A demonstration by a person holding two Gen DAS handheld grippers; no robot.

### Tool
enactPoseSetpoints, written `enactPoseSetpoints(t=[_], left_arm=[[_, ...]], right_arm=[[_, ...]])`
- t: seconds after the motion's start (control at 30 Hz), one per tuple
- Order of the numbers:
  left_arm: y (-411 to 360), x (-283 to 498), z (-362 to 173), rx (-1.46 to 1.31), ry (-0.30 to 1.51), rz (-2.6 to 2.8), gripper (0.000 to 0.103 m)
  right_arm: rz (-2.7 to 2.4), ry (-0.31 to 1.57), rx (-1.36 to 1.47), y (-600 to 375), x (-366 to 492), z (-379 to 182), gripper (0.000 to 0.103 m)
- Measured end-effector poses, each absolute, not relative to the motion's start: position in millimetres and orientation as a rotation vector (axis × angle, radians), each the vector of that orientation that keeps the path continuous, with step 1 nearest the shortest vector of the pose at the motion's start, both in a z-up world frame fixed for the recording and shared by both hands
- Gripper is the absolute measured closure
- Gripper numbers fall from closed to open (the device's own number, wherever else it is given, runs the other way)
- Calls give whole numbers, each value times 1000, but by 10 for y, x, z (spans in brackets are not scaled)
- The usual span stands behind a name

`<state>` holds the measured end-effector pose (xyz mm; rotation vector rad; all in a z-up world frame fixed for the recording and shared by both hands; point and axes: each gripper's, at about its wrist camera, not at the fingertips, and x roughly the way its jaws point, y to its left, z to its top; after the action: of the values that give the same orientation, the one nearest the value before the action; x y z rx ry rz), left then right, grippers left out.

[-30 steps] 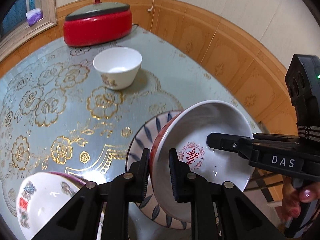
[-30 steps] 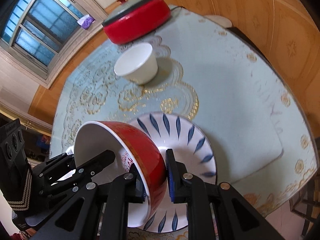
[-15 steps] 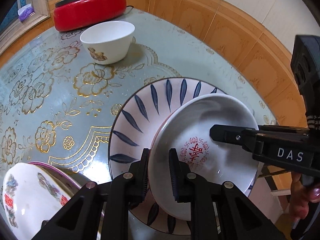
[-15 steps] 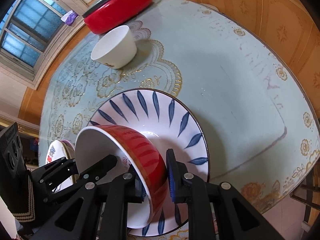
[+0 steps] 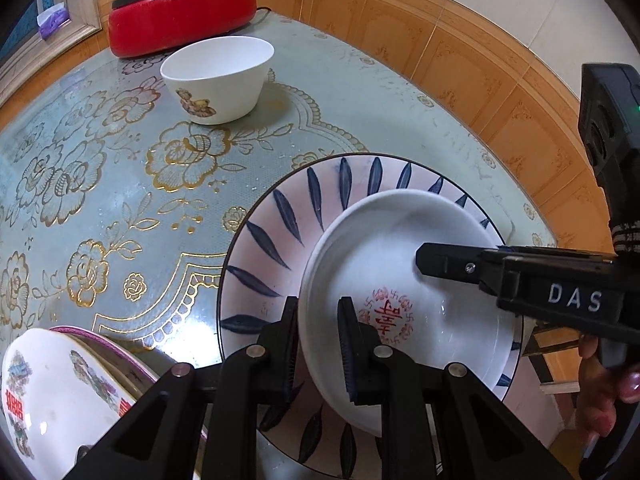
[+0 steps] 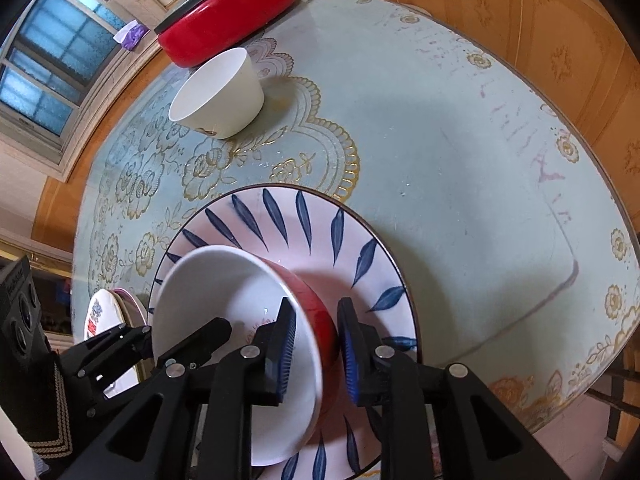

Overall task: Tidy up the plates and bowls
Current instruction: 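Lower the red bowl into the blue-striped plate and open the right tool, then move the right tool to the small white printed bowl and grasp its rim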

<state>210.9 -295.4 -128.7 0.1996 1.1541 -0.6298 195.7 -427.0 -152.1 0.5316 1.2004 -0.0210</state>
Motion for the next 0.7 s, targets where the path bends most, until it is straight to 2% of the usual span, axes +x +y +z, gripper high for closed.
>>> enactPoseSetpoints(t=[0.27, 0.33, 0.4, 0.57, 0.63, 0.67, 0.7], left_arm=[[-2877, 2083, -1104, 168, 1105, -632, 83], [-2860, 2089, -1065, 157, 1105, -625, 77], [-2833, 2098, -1036, 143, 1101, -620, 66], [-2753, 2119, -959, 102, 1104, -614, 51], [-2724, 2133, -902, 83, 1101, -604, 41], [-2707, 2143, -866, 77, 1095, -590, 31], [-2685, 2155, -826, 68, 1088, -579, 27]], right_arm=[[9, 1115, 468, -4246, 1918, -1184, 81], [11, 1110, 457, -4238, 1913, -1140, 81], [13, 1107, 460, -4244, 1900, -1125, 80], [31, 1119, 495, -4314, 1868, -1130, 80], [34, 1121, 495, -4344, 1861, -1110, 80], [33, 1120, 485, -4356, 1867, -1086, 80], [34, 1120, 475, -4369, 1876, -1063, 80]])
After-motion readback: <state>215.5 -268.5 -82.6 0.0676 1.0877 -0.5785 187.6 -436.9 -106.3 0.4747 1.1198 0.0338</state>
